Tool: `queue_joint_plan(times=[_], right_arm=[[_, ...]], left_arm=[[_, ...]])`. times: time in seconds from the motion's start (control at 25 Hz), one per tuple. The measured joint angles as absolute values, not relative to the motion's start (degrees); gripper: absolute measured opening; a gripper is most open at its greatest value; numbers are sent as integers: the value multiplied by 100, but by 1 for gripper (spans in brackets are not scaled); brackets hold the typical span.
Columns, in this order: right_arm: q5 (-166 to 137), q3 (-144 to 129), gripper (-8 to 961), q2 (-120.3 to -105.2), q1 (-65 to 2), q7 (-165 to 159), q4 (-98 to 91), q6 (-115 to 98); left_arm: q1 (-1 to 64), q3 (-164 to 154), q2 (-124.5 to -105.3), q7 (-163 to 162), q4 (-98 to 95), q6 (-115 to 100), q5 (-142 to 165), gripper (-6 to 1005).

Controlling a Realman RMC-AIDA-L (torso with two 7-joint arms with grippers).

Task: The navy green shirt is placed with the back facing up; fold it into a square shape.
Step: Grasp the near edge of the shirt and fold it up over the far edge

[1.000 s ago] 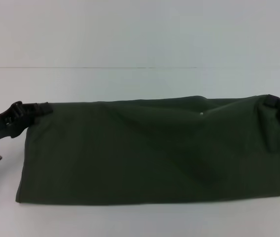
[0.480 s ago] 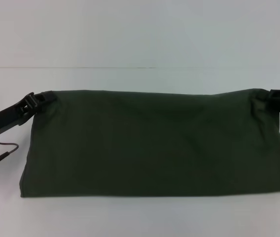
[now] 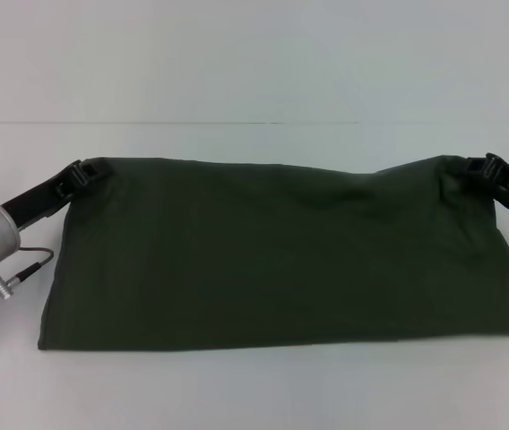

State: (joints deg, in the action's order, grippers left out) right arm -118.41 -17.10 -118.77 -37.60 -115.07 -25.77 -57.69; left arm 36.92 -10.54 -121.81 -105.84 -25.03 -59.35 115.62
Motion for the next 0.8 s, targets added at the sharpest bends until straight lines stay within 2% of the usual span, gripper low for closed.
queue_joint_plan(times=[0.44, 0.8], right_arm=[[-11837, -1844, 92, -11953, -3926, -11270, -2466, -5209], [-11189, -1846, 96, -11978, -3954, -10410, -2169, -5041]], left_arm=[[3785, -1060, -12357, -10394, -2495, -5267, 11432, 37], [3837, -1061, -12393, -10163, -2298, -5053, 11034, 59]])
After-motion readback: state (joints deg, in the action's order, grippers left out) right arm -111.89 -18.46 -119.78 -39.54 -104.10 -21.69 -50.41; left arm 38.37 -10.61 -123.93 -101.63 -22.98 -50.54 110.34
